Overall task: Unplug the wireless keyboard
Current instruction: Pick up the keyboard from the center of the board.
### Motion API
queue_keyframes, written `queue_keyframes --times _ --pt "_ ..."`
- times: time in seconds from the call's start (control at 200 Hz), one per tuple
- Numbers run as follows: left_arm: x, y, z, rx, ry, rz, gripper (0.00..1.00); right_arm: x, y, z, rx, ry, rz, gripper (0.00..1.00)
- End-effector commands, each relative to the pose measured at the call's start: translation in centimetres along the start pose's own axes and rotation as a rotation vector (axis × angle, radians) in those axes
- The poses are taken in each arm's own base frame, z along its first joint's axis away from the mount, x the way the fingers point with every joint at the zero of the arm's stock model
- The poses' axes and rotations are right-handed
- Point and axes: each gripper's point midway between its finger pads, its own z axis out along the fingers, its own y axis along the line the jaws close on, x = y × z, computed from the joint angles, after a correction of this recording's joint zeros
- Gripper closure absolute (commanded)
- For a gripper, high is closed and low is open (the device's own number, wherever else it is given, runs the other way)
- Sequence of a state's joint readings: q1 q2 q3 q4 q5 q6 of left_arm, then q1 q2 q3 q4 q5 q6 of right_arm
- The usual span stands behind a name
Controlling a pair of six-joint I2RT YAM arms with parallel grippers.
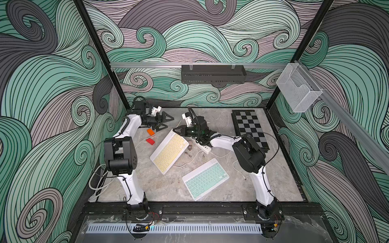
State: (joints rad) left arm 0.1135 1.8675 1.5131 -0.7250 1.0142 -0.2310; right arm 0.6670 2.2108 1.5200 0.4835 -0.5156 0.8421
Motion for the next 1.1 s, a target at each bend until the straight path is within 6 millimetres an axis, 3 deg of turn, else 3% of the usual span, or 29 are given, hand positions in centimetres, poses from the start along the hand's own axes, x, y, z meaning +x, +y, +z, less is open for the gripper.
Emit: queue_keyframes --times 0.0,0.1,0.26,0.475,0.58,0.68,0.72,0.775,0.906,1.091 --pt "3.2 -0.5 -1.1 0.065 0.022 0.091 0.08 -3.1 4.3 -2.9 -0.155 0.003 -0.007 1.0" --pt "5.2 0.3 -0.6 0.062 0.072 0.107 0.08 -4.2 4.3 -4.0 -0.199 0.01 0.029 1.0" --pt "4.9 1.8 0.1 0.021 0.125 0.1 0.15 -5.0 4.9 -4.9 -0.276 0.021 0.063 1.0" --pt "6.0 -0.9 1.6 0.132 0.179 0.162 0.33 -4.4 5.4 -4.8 -0.32 0.042 0.075 1.0" --pt "6.2 -1.4 1.8 0.167 0.19 0.153 0.62 -4.4 5.2 -4.8 -0.311 0.035 0.083 1.0" --pt "6.4 -1.9 2.0 0.177 0.201 0.167 0.8 -4.7 5.2 -4.9 -0.307 0.026 0.082 1.0" --pt "6.3 -1.9 2.0 0.182 0.199 0.166 1.0 -4.8 5.1 -4.9 -0.304 0.019 0.086 1.0" --pt "6.3 -2.0 2.0 0.187 0.198 0.164 1.0 -5.2 4.9 -5.0 -0.302 0.0 0.096 0.99" --pt "6.3 -2.3 1.8 0.197 0.188 0.174 1.0 -6.8 4.6 -5.4 -0.304 -0.051 0.138 0.74" --pt "6.2 -2.1 1.9 0.191 0.187 0.17 1.0 -7.6 4.0 -5.2 -0.293 -0.078 0.177 0.71"
